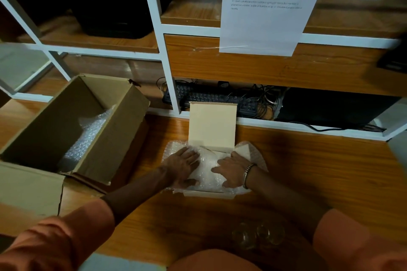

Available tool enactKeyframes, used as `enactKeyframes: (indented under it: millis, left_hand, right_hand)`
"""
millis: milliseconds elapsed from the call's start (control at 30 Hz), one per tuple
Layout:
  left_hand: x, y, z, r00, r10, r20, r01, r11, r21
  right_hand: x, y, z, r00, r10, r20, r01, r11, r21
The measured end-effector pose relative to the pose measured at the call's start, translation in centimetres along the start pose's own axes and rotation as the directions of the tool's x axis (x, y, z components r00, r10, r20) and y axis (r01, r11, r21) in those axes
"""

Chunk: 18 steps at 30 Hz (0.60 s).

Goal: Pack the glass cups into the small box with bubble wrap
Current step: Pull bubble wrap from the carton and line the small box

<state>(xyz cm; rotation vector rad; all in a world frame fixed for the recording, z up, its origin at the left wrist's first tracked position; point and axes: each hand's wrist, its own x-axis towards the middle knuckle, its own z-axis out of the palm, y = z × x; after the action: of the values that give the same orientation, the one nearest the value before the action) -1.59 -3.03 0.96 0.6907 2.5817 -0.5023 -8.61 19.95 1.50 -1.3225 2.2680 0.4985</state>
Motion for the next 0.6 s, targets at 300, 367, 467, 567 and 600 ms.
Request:
enactKeyframes:
  millis: [300,367,467,567,600]
  left_hand:
    - [0.6,0.5,-1.1,0.991,0.056,-0.122,-0.059,0.998,-0.018]
    - [0.3,0.6,-1.1,0.983,0.085,-0.163,-0.091,0.995,-0.031]
    - [0.5,1.3,-0.2,0.99,0.066,-0.121,-0.062,0.997,0.036]
    - [1.4,1.3,0.2,0.997,-0.004,-0.081,0.007,0.999,0.039]
    - [1.7,1.2,0.2,0.997,-0.011,-0.079,0.013,1.0,0.017]
  right_hand:
    - [-0.2,-0.6,-0.1,0.999,0.025,-0.048,-0.025,1.0,0.004]
    - [-0.5,-0.6,-0.7,0.994,0.002,-0.106,-0.001,1.0,0.002]
    - [-0.3,-0.8,-0.4,0.995,-0.015,-0.098,0.015,1.0,-0.007]
    - [0.0,-0.8,0.7,0.999,0.022,-0.05,-0.021,1.0,0.008]
    - [0.1,-0.6,1.0,0.999,0.028,-0.043,-0.027,1.0,0.005]
